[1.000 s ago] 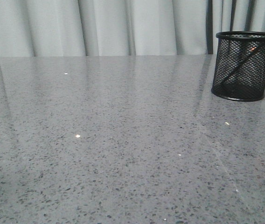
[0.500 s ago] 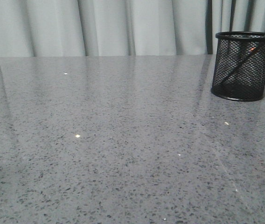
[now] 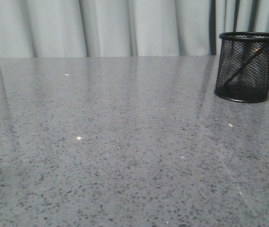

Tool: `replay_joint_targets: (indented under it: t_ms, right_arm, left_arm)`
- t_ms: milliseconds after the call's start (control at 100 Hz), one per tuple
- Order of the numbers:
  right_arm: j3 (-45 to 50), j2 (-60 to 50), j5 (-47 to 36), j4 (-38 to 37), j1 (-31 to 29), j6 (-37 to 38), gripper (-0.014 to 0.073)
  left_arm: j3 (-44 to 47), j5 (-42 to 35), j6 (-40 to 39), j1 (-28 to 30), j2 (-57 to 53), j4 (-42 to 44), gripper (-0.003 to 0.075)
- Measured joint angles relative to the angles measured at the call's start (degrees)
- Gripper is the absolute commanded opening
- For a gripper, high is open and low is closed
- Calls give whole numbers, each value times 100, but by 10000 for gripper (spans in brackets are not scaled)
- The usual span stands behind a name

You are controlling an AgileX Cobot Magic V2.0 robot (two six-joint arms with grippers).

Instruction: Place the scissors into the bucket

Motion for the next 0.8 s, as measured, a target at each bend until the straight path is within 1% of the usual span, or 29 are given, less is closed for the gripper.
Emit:
replay_joint_targets:
  t_ms: [320, 400, 470, 540, 610, 710, 800]
  right_arm:
    - [0, 0, 0, 0, 0, 0, -45]
    - [0, 0, 0, 0, 0, 0, -45]
    - [0, 0, -10, 0, 0, 0, -45]
    - [0, 0, -8, 0, 0, 0, -45]
    - [0, 0, -8, 0, 0, 0, -45]
    - [0, 0, -8, 0, 0, 0, -45]
    - [0, 0, -8, 0, 0, 0, -45]
  left_arm:
    - [101, -34, 13, 0, 0, 0, -19]
    - [315, -366, 49, 0, 0, 104, -19]
    - [601, -905, 1, 96, 0, 340, -20]
    - [879, -1459, -290, 394, 0, 626, -19]
    - [1131, -1673, -733, 845, 0, 914, -20]
    - [1393, -1608, -1335, 1553, -51, 1194, -19]
    - [1412, -1228, -1696, 2034, -126, 1291, -19]
